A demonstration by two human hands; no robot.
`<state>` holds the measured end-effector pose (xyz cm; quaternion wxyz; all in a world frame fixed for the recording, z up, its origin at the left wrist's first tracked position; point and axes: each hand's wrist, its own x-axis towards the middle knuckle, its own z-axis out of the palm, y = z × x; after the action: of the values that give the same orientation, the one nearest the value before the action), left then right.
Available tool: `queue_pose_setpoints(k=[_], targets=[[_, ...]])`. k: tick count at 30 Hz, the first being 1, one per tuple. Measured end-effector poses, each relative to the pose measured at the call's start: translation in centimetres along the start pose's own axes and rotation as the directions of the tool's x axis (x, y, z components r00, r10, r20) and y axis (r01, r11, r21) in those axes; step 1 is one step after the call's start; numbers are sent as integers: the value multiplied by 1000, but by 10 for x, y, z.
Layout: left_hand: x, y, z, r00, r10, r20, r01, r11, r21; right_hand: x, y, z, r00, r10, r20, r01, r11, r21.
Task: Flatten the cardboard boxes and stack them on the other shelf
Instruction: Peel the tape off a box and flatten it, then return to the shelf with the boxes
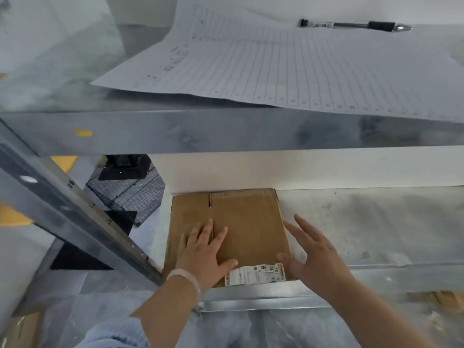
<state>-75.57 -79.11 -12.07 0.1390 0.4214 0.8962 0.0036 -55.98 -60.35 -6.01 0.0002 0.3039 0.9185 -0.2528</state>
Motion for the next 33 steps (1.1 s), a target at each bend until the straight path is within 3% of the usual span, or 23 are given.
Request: queue_pose_setpoints(k=[5,11,14,16,20,25,28,33], targets=[[5,-7,0,999,-11,53,7,997,72,1,-4,3,998,-52,-36,48,994,-96],[17,6,-33,992,-32,123,19,994,104,-8,2,7,1000,-8,-26,3,981,-194],[19,19,-40,999,27,37,-30,998,59,-16,14,-3,997,9,-82,-28,972,-234],[21,39,-43,987,145,-74,-146,989,0,-24,24,-15,991,31,-132,-65,962,-266],[28,107,-66,868,398,-298,-401,914,54,-46,45,-44,968,72,-242,-147,940,-308],[30,206,-99,686,566,-457,-580,805,125,-90,90,-89,907,164,-389,-285,918,-275],[29,276,-108,595,629,-500,-656,740,151,-122,130,-119,867,208,-453,-354,896,-266],[18,404,-107,520,699,-491,-733,660,162,-188,218,-172,794,294,-532,-480,841,-251]])
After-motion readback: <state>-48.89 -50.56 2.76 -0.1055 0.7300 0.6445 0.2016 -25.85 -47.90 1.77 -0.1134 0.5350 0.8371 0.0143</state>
